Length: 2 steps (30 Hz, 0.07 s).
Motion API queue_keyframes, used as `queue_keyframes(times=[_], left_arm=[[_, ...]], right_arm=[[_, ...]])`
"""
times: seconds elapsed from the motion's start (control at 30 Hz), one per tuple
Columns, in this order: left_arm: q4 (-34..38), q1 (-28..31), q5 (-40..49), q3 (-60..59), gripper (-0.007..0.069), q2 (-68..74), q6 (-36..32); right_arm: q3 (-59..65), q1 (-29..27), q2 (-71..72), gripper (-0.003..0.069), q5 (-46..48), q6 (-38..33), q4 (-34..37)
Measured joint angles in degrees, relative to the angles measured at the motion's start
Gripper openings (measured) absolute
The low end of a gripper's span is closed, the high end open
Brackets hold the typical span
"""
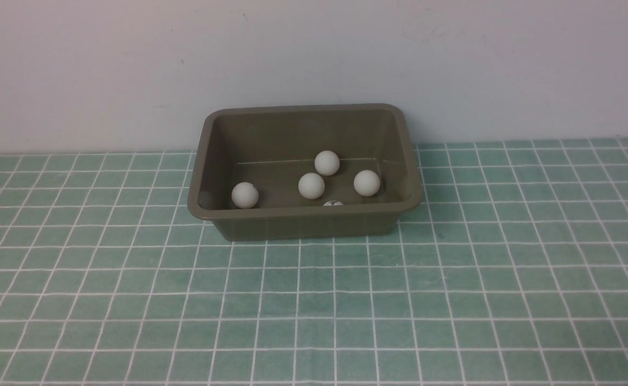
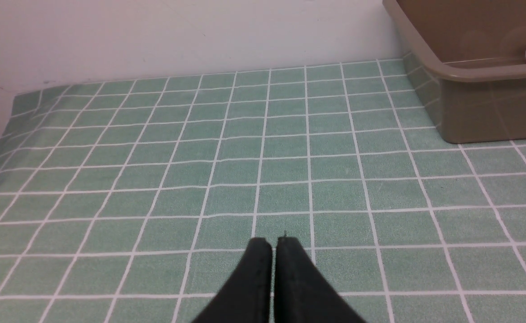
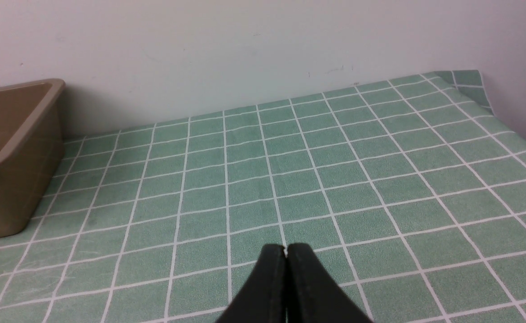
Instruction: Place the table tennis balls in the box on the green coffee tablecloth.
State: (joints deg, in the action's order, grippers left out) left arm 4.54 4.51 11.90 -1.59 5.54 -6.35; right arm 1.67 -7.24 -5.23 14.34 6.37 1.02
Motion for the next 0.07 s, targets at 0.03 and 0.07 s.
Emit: queue_keyframes(times=[0.03,0.07], left_arm=[[0.0,0.0,0.0,0.0,-0.0004,0.0,0.0],[0.0,0.0,0.0,0.0,-0.0004,0.0,0.0]], right_arm=[[0.0,0.0,0.0,-0.0010,0.0,0.0,0.0],[0.0,0.0,0.0,-0.0010,0.0,0.0,0.0]])
